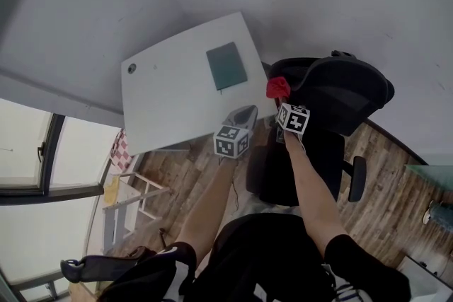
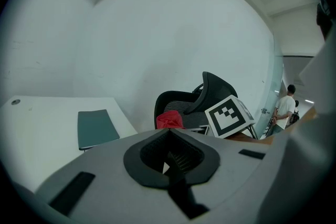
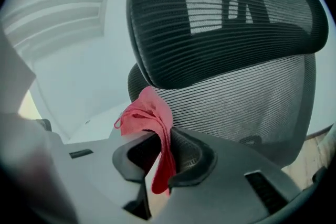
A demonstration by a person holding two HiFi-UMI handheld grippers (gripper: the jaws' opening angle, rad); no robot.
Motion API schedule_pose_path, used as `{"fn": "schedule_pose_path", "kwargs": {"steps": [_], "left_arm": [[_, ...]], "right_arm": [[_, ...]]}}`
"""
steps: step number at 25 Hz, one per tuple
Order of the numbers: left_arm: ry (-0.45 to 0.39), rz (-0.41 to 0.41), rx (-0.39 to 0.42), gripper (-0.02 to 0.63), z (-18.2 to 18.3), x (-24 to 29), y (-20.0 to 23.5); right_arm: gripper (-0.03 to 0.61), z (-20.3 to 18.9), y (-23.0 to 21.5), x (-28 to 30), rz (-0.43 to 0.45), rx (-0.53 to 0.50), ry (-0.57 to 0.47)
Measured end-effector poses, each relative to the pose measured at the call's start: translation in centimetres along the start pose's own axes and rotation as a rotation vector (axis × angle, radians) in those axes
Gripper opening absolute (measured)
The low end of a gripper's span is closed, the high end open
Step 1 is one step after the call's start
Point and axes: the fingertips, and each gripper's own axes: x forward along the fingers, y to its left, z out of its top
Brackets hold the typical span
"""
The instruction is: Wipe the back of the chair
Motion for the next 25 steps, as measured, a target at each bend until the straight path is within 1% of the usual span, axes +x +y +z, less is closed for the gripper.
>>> {"fn": "schedule_pose_path", "kwargs": {"steps": [3,9,15,25], "left_arm": [[-0.008,-0.008,-0.010,0.025,-0.4,0.5,-0.6],[-0.005,0.011,-0.029,0.025,-1.3,1.6,-1.4],[-0.002,0.009,-0.035,0.025,-1.4,2.7,-3.6],[-0.001,-0.035,-0.021,0.025,-0.5,5.7,-9.7]], "right_arm": [[0.066,-0.8,-1.1,0.1,0.007,-0.020,0.021],[0.066,-0.9,-3.7,-0.4,0.005,-0.082,0.043],[0.066,0.8,-6.7,-1.4,-0.014,-0.114,0.030],[0.066,3.4,-14.1,-4.6,-0.058,-0.103,0.008]]}}
